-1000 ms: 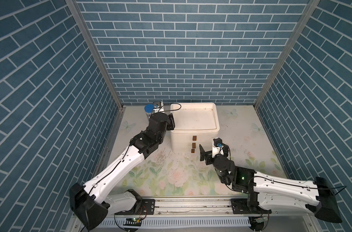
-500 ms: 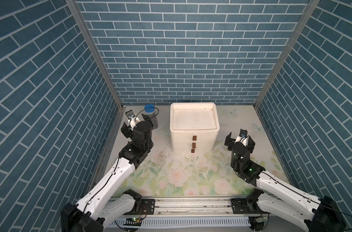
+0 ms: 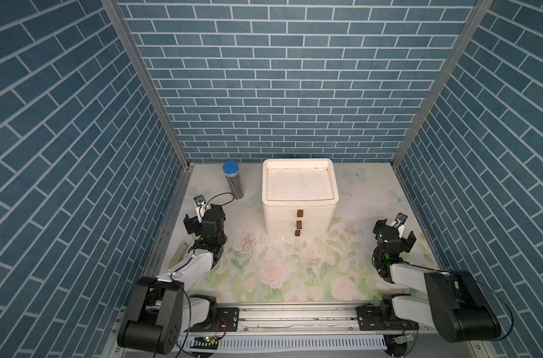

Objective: Place the umbrella in the drawer by color
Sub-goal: Reset both arms

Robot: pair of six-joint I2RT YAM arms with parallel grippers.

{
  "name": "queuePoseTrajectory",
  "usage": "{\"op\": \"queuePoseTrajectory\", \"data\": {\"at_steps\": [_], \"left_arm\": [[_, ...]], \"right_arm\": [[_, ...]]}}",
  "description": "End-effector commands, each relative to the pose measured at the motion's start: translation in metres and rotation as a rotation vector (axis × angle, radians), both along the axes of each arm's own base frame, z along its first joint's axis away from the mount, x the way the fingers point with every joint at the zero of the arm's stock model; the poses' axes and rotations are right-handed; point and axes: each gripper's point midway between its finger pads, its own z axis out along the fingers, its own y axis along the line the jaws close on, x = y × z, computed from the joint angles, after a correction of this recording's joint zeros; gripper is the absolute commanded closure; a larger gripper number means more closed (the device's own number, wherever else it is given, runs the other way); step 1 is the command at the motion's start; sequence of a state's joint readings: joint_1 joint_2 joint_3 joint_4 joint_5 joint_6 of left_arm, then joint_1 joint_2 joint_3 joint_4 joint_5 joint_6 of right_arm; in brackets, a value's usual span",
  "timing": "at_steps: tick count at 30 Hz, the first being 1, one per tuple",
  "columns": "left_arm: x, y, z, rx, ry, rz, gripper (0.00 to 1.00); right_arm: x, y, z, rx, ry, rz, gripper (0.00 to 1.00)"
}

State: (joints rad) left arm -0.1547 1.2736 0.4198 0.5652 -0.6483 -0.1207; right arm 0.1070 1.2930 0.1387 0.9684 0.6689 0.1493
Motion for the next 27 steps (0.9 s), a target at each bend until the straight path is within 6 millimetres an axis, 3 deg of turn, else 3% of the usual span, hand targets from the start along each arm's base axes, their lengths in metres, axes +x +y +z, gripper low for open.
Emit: {"op": "queuePoseTrajectory", "data": {"at_steps": [1,2,6,10,15,17,27], "left_arm": [[0.021,-0.014,0.000,-0.002,-0.043,-0.092,0.00],[0.022,-0.014,-0.005,-0.008,-0.044,-0.089,0.00],[0.024,-0.026,-0.010,-0.013,-0.093,-0.169,0.00],[0.026,-0.035,-0.013,0.018,-0.122,-0.224,0.00],[0.025,-0.027,-0.014,-0.060,-0.157,-0.283,0.00],[0.014,-0.033,-0.014,-0.041,-0.218,-0.330,0.00],[0.012,-0.031,-0.016,-0.039,-0.203,-0.301,0.00]], "right_arm": [[0.022,0.018,0.039,0.045,-0.235,0.191,0.00],[0.027,0.020,0.037,0.042,-0.230,0.224,0.00],[0.043,0.067,0.031,-0.033,-0.204,0.511,0.00],[0.056,0.069,0.017,-0.011,-0.110,0.512,0.00],[0.056,0.068,0.019,-0.017,-0.126,0.504,0.00],[0.056,0.067,0.019,-0.017,-0.122,0.502,0.00],[0.056,0.069,0.020,-0.022,-0.126,0.504,0.00]]}}
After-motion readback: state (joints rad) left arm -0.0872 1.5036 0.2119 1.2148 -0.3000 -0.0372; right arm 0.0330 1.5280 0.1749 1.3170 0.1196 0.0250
